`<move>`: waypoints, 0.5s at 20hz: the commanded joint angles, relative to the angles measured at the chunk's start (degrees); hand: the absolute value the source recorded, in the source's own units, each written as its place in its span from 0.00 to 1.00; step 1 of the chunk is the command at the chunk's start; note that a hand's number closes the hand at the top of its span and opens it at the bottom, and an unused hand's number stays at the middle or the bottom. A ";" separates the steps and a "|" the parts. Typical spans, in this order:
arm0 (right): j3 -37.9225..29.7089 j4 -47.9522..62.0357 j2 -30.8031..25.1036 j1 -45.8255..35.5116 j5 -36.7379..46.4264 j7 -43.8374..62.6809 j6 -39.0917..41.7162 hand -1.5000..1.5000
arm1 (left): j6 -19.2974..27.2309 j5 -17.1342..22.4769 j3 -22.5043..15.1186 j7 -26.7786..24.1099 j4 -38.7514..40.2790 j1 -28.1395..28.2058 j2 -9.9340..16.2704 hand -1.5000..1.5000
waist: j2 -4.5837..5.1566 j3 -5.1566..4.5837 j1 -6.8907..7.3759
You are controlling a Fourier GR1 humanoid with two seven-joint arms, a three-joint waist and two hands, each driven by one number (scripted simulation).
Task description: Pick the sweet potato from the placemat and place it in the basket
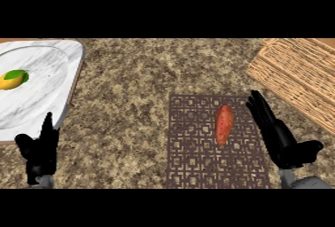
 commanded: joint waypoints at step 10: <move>-8.07 3.17 -0.49 -14.86 3.26 -34.81 21.54 0.00 | -12.31 1.32 -4.53 6.50 -4.25 -11.26 6.31 0.50 | 0.47 0.53 1.29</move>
